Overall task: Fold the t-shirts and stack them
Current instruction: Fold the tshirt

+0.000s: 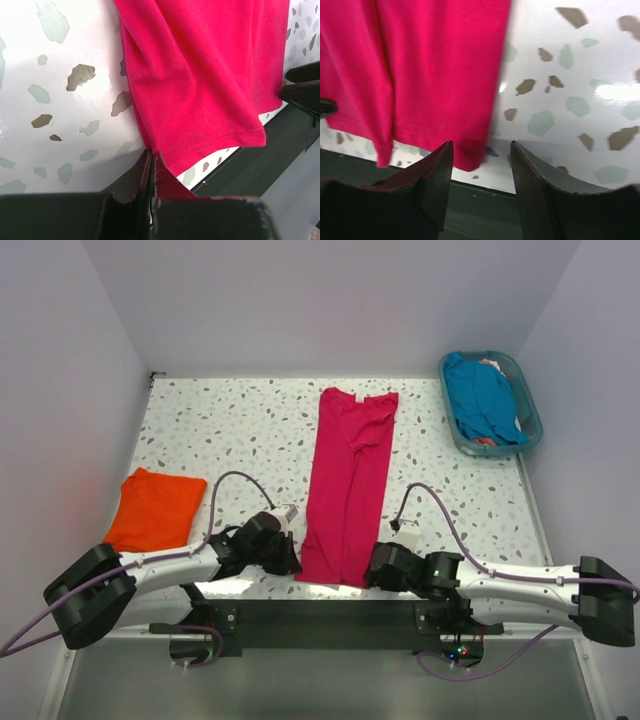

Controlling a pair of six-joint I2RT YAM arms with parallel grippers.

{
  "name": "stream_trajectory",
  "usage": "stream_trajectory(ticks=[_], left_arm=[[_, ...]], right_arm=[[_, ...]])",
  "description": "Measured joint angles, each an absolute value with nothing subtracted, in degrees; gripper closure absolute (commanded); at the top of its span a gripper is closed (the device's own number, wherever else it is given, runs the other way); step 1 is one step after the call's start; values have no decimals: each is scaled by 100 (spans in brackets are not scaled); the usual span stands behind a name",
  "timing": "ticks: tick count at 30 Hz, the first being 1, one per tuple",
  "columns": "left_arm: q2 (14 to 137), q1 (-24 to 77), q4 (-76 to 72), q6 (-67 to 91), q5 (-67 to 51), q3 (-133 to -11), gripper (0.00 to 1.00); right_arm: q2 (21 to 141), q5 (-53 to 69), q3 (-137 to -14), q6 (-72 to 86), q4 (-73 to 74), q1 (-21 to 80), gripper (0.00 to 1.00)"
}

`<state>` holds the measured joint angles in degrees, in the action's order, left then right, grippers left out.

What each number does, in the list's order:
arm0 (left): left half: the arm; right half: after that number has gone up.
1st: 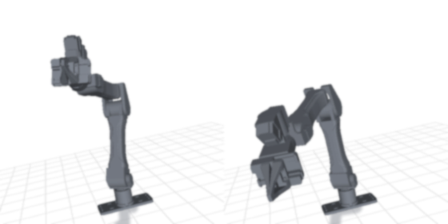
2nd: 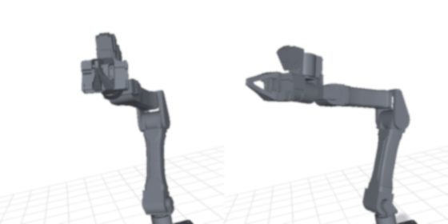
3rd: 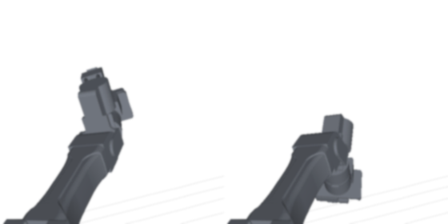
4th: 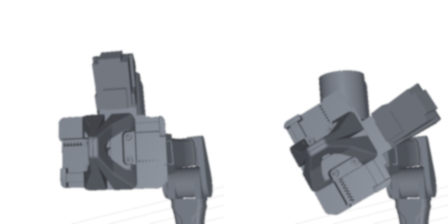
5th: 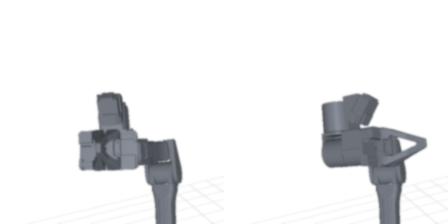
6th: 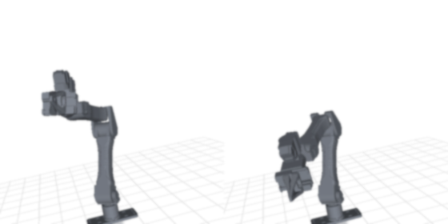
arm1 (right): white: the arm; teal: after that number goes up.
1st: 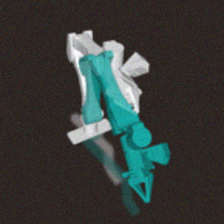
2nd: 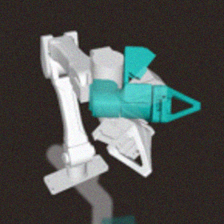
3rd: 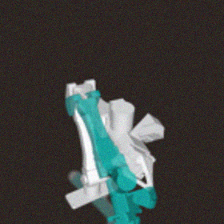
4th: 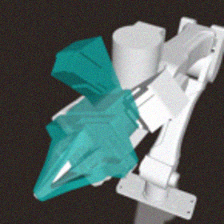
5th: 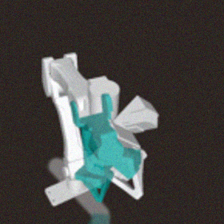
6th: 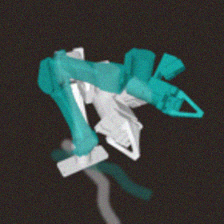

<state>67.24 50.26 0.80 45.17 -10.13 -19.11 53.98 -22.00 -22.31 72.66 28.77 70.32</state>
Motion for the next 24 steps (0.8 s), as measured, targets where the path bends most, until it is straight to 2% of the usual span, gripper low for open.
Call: stream_trajectory(ticks=[5, 9, 10, 11, 12, 13, 24], left_arm=[[6589, 5035, -30, 4698, -1004, -1758, 100], [6539, 5039, -34, 4751, -998, -1723, 100], [6521, 5039, -23, 4753, -996, -1719, 100], [6506, 5039, -5, 4755, -991, -1715, 100], [6495, 5041, 8, 4755, -989, -1715, 100], [6477, 5041, 25, 4755, -993, -1712, 100], [5564, 5144, 574, 4912, -1114, -1599, 100]], right_arm=[[5349, -1973, -1894, 7695, 1986, 7028, 55], [5513, -1804, -1804, 7944, 1651, 7019, 69], [5568, -1782, -1809, 7990, 1597, 7019, 76], [5603, -1754, -1815, 8007, 1568, 7017, 89], [5634, -1717, -1815, 8020, 1573, 7013, 97], [5647, -1678, -1815, 8031, 1623, 7011, 100], [4995, -1553, -2456, 7500, 3151, 7050, 100]])
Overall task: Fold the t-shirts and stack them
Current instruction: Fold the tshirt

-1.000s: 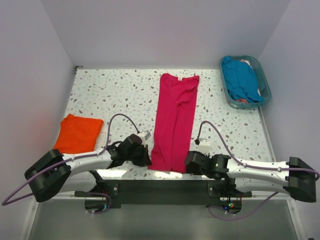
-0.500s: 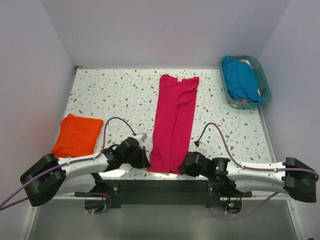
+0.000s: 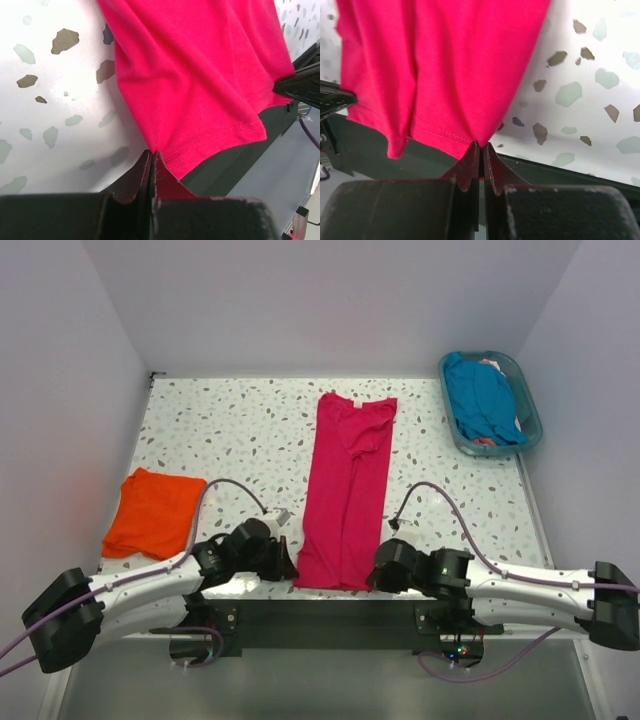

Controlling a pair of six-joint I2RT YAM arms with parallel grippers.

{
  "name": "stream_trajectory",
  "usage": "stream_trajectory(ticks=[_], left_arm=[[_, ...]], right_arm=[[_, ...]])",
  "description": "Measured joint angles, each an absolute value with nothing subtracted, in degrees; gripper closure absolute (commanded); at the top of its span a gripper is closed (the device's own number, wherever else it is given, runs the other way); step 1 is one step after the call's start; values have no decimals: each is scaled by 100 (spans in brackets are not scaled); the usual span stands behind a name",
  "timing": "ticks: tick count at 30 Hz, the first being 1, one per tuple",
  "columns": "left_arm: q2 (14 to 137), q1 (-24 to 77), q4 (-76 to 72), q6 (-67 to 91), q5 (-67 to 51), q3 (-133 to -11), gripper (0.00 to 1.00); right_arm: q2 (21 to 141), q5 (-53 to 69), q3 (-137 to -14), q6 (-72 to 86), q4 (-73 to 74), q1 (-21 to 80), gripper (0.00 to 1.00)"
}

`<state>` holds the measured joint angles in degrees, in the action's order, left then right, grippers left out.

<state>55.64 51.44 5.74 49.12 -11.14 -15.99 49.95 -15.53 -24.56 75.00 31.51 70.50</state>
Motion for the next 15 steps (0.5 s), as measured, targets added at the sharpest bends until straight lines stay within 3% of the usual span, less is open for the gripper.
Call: stream_trajectory(ticks=[7, 15], left_arm=[[5933, 5041, 1013, 4827, -921, -2482, 100], [7498, 4158, 711, 4554, -746, -4233, 100]], right_arm=[[5649, -1944, -3647, 6628, 3892, 6930, 100], [6742, -1949, -4510, 5017, 3669, 4906, 100]])
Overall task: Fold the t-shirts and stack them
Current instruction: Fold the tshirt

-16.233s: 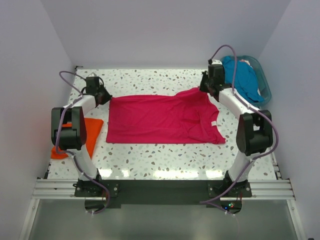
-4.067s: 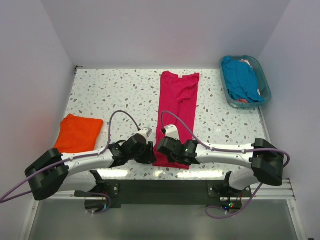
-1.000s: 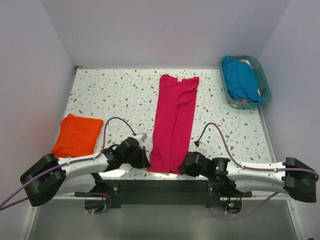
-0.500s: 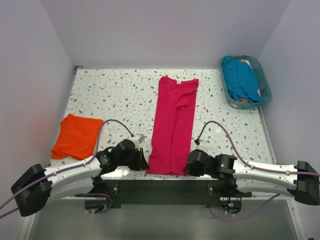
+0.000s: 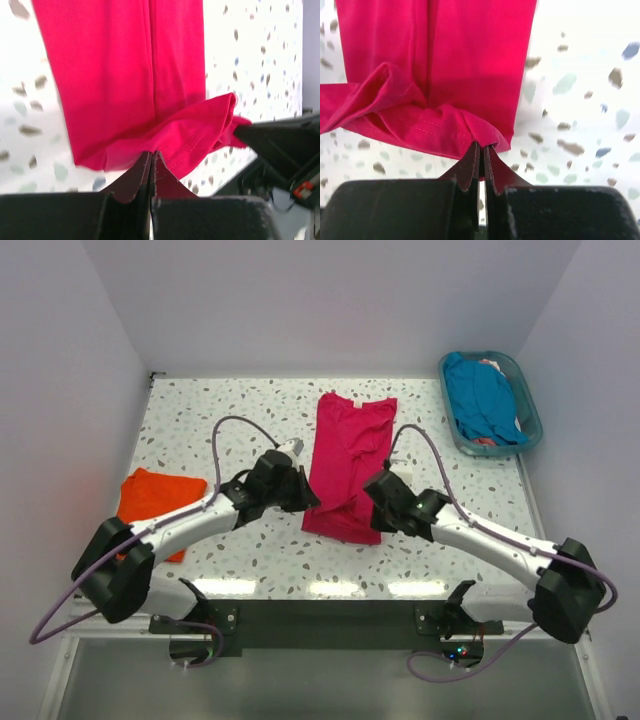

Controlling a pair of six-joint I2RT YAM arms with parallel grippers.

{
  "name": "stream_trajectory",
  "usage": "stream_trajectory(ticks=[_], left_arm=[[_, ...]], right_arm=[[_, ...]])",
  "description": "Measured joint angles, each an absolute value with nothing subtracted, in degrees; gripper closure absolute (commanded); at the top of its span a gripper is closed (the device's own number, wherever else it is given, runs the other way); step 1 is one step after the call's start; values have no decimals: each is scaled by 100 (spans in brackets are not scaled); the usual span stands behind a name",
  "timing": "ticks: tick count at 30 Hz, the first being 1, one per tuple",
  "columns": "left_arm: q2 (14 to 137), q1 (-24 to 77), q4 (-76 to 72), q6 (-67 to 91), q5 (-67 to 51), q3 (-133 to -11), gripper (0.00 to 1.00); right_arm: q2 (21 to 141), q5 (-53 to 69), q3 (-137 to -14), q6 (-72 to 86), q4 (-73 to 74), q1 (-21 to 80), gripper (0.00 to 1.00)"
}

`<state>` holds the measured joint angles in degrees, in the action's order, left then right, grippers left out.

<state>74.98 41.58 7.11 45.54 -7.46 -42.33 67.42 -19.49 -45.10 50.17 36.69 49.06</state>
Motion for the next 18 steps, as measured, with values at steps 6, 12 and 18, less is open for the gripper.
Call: stream_trajectory(ticks=[6, 12, 18], left_arm=[[8982, 3640, 189, 4523, -672, -5332, 100], [10001, 3116, -128, 4521, -670, -6051, 100], [11063, 2788, -274, 4421, -963, -7076, 100]], right_arm=[[8005, -1870, -5522, 4176, 3065, 3898, 100], [9067, -1424, -6082, 3734, 2434, 2915, 100], [9837, -915, -6499, 3588, 2084, 2359, 100]])
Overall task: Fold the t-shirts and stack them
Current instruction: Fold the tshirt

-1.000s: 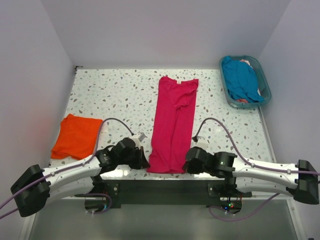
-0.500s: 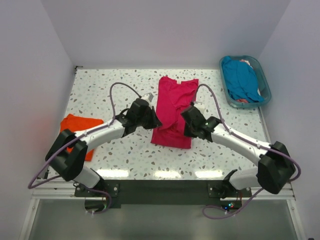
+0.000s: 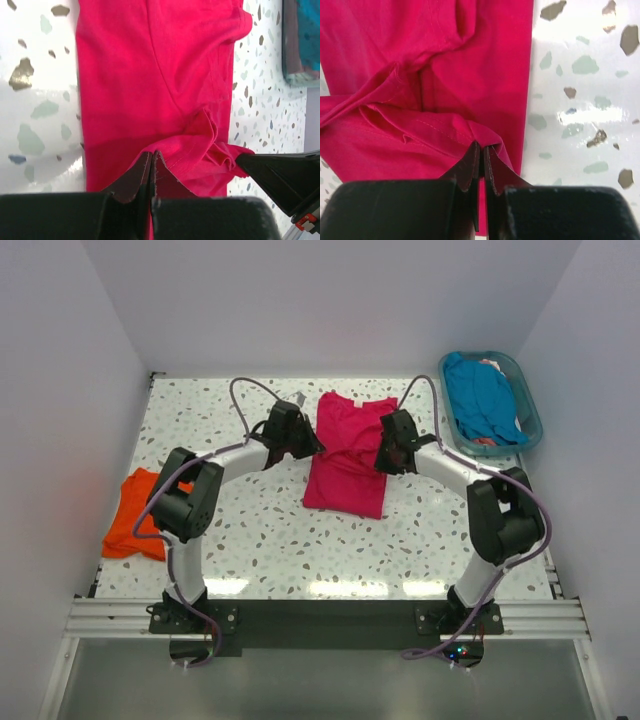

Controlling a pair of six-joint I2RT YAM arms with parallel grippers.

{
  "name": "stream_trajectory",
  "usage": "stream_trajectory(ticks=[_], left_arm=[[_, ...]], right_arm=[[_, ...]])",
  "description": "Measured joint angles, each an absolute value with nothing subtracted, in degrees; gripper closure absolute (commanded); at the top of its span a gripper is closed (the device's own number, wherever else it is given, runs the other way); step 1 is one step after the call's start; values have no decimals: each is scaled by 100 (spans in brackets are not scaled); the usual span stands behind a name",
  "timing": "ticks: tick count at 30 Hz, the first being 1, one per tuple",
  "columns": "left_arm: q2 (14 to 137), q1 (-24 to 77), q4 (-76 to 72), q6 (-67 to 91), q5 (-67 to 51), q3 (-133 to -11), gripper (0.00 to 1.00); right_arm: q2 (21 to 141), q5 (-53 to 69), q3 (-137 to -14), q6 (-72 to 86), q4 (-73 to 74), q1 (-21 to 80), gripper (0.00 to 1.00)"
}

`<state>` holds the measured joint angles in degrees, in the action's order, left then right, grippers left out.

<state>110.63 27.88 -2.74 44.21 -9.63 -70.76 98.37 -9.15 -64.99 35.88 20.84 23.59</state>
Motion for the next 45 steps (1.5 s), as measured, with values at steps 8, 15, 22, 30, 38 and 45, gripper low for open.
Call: stream_trajectory(ticks=[8, 15, 22, 30, 38, 45], left_arm=[[11889, 2530, -303, 4233, -1409, -7894, 63], [11966, 2196, -386, 4128, -1638, -8031, 36], [10803, 2056, -556, 4276, -1435, -6777, 81], [9813, 2484, -725, 4442, -1284, -5207, 98], [9861, 3190, -867, 4440, -1282, -5116, 100], [10049, 3192, -792, 4390, -1160, -5116, 100]], right_arm=[[10665, -311, -7330, 3461, 1922, 1782, 68], [10855, 16, -7618, 3330, 1927, 1297, 37], [10127, -102, -7113, 3173, 1898, 1599, 68], [9988, -290, -6823, 3020, 1833, 2759, 83], [11177, -357, -7496, 2792, 1894, 2775, 85], [11657, -644, -8385, 2624, 2165, 2681, 78]])
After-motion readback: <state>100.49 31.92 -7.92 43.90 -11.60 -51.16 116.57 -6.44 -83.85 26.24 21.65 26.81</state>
